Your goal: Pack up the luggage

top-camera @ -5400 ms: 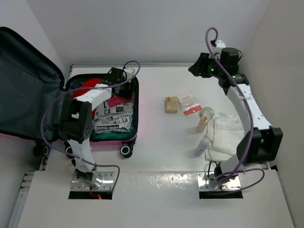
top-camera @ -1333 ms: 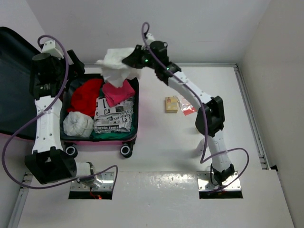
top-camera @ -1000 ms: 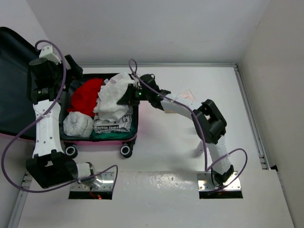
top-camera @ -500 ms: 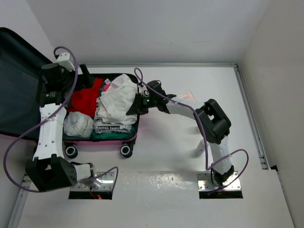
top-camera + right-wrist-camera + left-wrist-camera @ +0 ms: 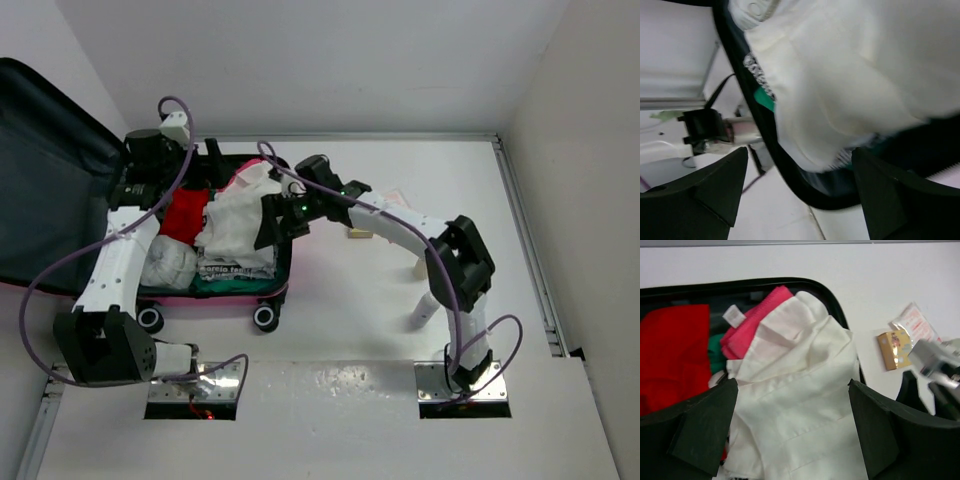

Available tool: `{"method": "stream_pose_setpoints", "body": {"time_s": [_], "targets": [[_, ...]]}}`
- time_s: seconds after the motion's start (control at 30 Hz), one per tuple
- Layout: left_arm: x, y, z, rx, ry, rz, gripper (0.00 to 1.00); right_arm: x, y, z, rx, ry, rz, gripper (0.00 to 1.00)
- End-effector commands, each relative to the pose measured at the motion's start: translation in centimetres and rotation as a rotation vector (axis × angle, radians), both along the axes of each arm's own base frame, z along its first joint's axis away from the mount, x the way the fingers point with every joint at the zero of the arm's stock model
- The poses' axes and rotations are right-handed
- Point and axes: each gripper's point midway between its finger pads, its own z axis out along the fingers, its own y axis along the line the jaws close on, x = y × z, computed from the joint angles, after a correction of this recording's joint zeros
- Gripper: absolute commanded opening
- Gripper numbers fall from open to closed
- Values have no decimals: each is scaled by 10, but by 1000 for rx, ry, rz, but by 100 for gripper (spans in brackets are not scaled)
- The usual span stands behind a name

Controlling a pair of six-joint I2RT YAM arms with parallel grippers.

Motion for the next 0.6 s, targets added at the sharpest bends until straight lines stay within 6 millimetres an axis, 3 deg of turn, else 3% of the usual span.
{"method": "stream_pose_setpoints", "body": {"time_s": [0.0, 0.1, 0.13, 0.2, 0.23, 0.27, 0.33, 0.37, 0.47, 0.5, 0.53, 0.57], "targets": [[10, -22, 23, -32, -83, -52, 96, 30, -39, 46, -44, -185, -58, 83], [18, -41, 11, -42, -59, -94, 93, 41, -80, 48, -131, -222, -95, 82], [20, -48, 10, -42, -65, -110, 92, 41, -97, 62, -132, -251, -115, 82], [22, -67, -2, -37, -46, -146, 86, 52, -120, 65, -143, -269, -178, 82], [23, -73, -7, -12, -44, -164, 83, 56, -137, 82, -123, -297, -221, 80], [26, -75, -23, 11, -14, -157, 77, 63, -150, 85, -128, -301, -259, 80], [27, -89, -35, 58, 0, -179, 72, 72, -174, 95, -137, -314, -325, 79], [31, -91, -50, 122, 7, -174, 69, 81, -194, 99, -152, -330, -373, 77], [35, -91, -79, 233, 59, -167, 65, 85, -216, 96, -181, -322, -428, 77], [37, -82, -93, 300, 99, -120, 62, 90, -228, 98, -183, -321, -458, 77], [33, -78, -124, 353, 188, -114, 60, 93, -238, 96, -194, -308, -481, 77], [30, -77, -139, 383, 234, -106, 58, 96, -251, 100, -198, -319, -514, 77]]}}
